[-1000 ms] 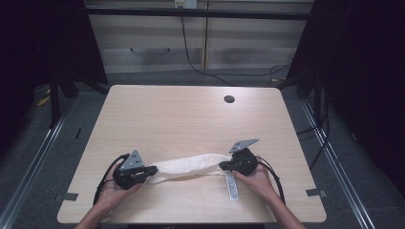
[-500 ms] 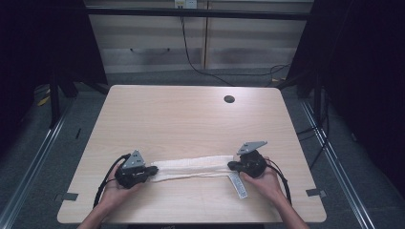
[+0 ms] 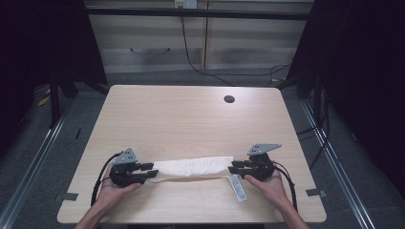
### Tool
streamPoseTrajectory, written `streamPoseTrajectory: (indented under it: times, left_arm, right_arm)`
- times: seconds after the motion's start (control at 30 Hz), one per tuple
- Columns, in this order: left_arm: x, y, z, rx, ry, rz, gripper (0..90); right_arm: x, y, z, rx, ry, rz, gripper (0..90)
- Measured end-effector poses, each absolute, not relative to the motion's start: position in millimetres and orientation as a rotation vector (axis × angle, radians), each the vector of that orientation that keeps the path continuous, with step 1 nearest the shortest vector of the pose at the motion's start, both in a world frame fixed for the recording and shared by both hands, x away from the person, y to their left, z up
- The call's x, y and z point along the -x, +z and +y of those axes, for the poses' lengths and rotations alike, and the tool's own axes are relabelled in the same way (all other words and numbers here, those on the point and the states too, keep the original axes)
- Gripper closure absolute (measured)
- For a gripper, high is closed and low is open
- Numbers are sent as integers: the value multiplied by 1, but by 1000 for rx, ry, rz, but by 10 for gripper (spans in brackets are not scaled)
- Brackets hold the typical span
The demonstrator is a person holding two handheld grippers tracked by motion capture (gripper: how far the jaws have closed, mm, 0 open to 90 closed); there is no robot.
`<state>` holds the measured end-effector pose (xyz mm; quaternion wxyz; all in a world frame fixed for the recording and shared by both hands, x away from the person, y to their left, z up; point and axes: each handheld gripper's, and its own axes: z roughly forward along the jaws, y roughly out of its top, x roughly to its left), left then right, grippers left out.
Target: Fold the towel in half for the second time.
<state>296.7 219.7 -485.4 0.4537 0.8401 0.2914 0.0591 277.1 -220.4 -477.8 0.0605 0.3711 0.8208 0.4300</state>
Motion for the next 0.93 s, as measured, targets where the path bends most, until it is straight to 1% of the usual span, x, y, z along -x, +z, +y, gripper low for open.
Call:
streamPoseTrajectory:
  times: [0.07,0.17,0.37,0.43,0.5,0.53,0.57,0.63,0.67,0.73,0.77,0.83,0.87,0.93]
  left_arm:
    - [-297,-481,221,-2051,137,731,563]
    - [-296,-474,224,-2030,119,766,473]
    - [-286,-462,239,-2012,99,807,386]
    - [-282,-463,247,-2008,116,828,372]
    - [-280,-465,257,-1997,113,864,335]
    - [-279,-465,261,-2000,111,877,334]
    - [-278,-465,266,-2000,129,884,326]
    - [-274,-462,277,-1974,179,922,277]
    - [-272,-461,281,-1960,215,925,267]
    - [-269,-465,291,-1907,240,973,264]
    - [-269,-467,291,-1914,243,990,230]
    - [-270,-470,289,-1910,240,1000,217]
    - [-270,-472,287,-1920,230,975,210]
    - [-271,-473,287,-1927,233,961,161]
  right_arm:
    - [-277,-473,-221,-1122,1322,2465,662]
    - [-275,-465,-221,-1118,1338,2423,610]
    - [-269,-452,-234,-1124,1385,2331,575]
    - [-265,-449,-242,-1141,1394,2293,553]
    - [-260,-446,-250,-1168,1394,2258,522]
    - [-257,-446,-254,-1178,1388,2243,512]
    - [-254,-446,-257,-1191,1385,2232,505]
    - [-249,-448,-264,-1195,1384,2223,491]
    - [-246,-450,-268,-1193,1384,2228,485]
    - [-241,-454,-275,-1220,1374,2206,466]
    - [-240,-457,-279,-1244,1377,2188,452]
    - [-238,-460,-282,-1278,1363,2170,433]
    - [-238,-463,-284,-1296,1347,2156,422]
    - [-239,-468,-286,-1323,1309,2139,377]
